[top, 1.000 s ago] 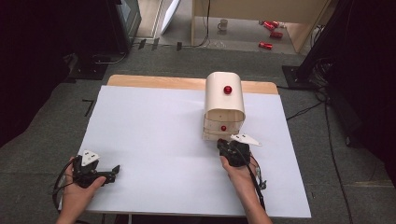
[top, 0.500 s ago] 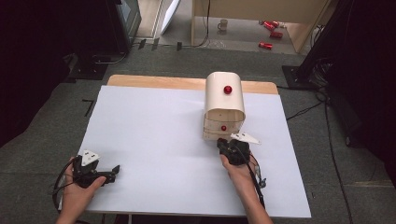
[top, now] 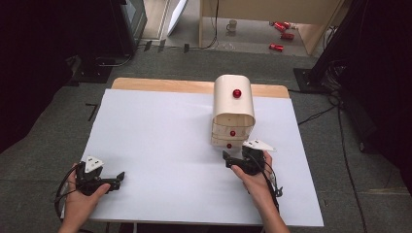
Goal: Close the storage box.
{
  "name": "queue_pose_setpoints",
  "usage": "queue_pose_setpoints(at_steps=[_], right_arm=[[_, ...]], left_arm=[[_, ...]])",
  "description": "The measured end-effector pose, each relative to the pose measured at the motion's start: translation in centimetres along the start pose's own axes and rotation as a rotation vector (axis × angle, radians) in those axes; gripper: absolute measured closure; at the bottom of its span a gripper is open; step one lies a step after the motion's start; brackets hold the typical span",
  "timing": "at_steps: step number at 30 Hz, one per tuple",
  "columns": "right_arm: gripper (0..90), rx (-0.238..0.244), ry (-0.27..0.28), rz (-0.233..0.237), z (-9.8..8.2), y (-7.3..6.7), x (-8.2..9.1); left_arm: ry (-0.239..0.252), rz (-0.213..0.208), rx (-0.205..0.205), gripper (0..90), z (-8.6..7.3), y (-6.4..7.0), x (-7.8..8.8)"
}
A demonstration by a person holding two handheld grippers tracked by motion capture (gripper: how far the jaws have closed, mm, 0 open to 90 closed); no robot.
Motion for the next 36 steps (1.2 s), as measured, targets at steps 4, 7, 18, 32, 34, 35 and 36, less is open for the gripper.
queue_pose_setpoints(at_steps=[4, 7, 18, 32, 34, 35, 36], right_arm=[[6.4, 0.009, -0.010, -0.022, -0.5, 0.9, 0.5], [3.1, 0.004, -0.010, -0.017, -0.9, 1.7, 0.9], [2.9, 0.006, -0.009, -0.066, -2.8, 5.5, 2.0], [2.9, -0.009, -0.070, -0.159, -6.3, 11.5, 3.3], [2.9, -0.012, -0.077, -0.172, -6.9, 12.3, 3.6], [2.9, -0.015, -0.079, -0.177, -7.1, 12.7, 3.7], [2.9, -0.019, -0.083, -0.180, -7.3, 13.0, 3.8]], left_arm=[[0.000, 0.000, 0.000, 0.0, 0.0, 0.0, 0.0], [0.000, 0.000, 0.000, 0.0, 0.0, 0.0, 0.0], [0.000, 0.001, 0.000, 0.0, 0.0, 0.0, 0.0], [0.000, 0.001, 0.000, 0.0, 0.0, 0.0, 0.0], [0.000, 0.001, 0.000, 0.0, 0.0, 0.0, 0.0], [0.000, 0.001, 0.001, 0.0, 0.0, 0.0, 0.0], [0.000, 0.001, 0.001, 0.0, 0.0, 0.0, 0.0]])
Point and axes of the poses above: each handheld gripper's, and its own axes: x roughly backward along the jaws, z roughly out of its top, y roughly to its right, the point moved 8 cm from there along -x, roughly forward along the jaws, and after that the axes turned 14 degrees about -z, right-handed, at the moved point
